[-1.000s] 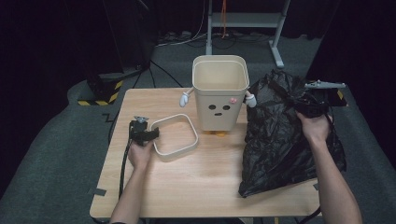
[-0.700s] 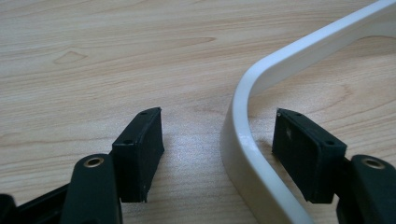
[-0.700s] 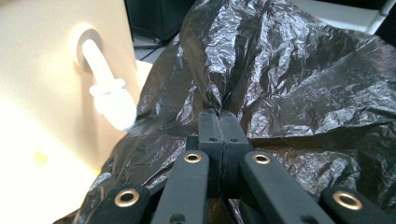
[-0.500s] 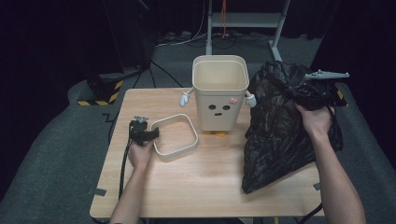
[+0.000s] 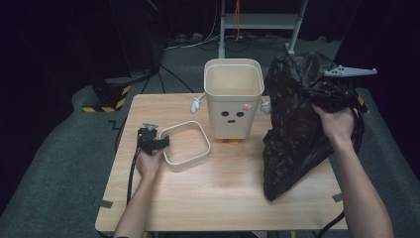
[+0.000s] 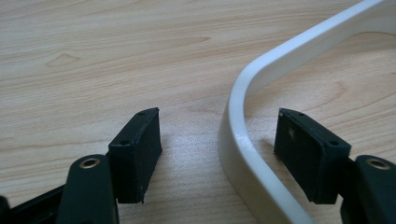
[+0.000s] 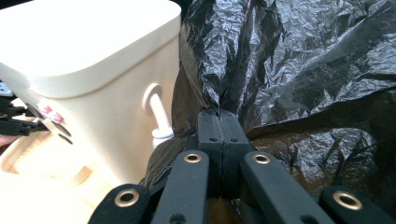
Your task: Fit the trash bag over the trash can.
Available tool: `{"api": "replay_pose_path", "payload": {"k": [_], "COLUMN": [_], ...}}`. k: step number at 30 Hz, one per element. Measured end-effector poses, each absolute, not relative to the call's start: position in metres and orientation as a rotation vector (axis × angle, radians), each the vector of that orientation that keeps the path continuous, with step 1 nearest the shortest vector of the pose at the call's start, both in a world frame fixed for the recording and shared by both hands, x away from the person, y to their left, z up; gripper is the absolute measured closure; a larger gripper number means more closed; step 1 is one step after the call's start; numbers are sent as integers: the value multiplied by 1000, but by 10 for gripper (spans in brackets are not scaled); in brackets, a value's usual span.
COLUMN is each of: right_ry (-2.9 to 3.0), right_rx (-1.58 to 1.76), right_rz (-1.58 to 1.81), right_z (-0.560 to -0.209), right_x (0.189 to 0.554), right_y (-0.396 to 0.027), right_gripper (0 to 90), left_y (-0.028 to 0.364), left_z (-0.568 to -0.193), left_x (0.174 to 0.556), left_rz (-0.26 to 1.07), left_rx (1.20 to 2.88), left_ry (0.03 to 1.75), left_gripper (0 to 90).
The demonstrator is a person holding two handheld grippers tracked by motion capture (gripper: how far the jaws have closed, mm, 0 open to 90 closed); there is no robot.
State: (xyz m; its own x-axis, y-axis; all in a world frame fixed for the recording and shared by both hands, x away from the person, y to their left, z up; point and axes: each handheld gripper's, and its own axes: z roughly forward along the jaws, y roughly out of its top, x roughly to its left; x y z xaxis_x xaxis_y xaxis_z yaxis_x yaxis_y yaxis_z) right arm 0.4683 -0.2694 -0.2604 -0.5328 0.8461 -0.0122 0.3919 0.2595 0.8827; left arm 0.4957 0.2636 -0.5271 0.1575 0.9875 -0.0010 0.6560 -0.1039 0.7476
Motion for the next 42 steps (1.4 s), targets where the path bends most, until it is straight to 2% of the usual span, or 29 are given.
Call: {"api": "replay_pose_path", "payload": {"k": [4,11,16,29,37,39,42], "right_ry": [2049,2062,2080,2134,2141,2132,2127], "right_rx": [1090,1051,1022,946,916,904,886], "right_rz": [1246,1272,1303,1339,1376,1384,1396], "right_z": [-255,-249,-247,-241,-238,-234,-228], "right_x": [467,462,462,465,465,465,466], "right_y": [-263,-253,-247,-218,-208,-206,-201], "right_gripper": [900,900,900,900,900,900,900], "left_y": [263,254,253,248,240,240,237], "left_z": [-526,-515,-501,-440,-403,-395,-385], "left_x": [495,492,487,490,491,491,492], "left_rz": [685,682,634,506,492,440,458], "left_rx": [1856,1922,1864,1805,1788,1766,1775], "left_ry": [1554,1475,1436,1348,1269,1265,1250], "left_gripper": [288,300,306,258,260,268,269]}}
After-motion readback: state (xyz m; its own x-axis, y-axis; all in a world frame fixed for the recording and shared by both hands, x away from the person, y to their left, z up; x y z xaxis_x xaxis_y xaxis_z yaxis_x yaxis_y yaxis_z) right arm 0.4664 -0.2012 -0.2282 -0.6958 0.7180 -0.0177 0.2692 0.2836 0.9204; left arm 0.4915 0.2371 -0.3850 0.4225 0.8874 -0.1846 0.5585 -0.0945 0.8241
